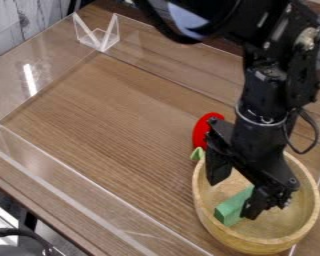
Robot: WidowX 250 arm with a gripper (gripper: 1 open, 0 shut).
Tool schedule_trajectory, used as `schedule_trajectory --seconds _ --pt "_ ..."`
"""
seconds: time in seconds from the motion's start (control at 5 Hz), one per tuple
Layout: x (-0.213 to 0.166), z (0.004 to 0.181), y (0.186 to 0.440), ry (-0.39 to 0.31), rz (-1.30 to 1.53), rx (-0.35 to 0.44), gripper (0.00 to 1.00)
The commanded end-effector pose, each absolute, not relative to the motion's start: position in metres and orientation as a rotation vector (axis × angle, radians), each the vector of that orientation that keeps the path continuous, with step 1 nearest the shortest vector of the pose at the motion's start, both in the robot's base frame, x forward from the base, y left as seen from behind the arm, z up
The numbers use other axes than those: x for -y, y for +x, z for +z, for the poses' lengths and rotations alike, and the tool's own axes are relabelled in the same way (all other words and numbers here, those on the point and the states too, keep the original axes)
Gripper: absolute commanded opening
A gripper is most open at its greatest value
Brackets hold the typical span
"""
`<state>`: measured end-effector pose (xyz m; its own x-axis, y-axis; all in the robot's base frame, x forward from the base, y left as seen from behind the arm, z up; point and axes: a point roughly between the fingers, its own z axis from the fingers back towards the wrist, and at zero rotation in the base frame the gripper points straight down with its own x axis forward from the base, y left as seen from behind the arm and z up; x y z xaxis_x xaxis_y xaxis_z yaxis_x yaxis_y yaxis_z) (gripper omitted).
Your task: Remove the green block from the brown bowl and put it on the table
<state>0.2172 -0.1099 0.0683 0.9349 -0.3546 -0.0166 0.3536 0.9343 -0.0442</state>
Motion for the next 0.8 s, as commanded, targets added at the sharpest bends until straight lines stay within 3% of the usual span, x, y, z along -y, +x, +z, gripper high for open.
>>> schedule_trajectory --seconds 0.0,0.6 --pt "0.1081 0.0711 0.2235 -0.045 -0.35 0.005 1.0" --pt "0.1065 0.0711 0.2248 -0.045 -0.331 0.018 1.0"
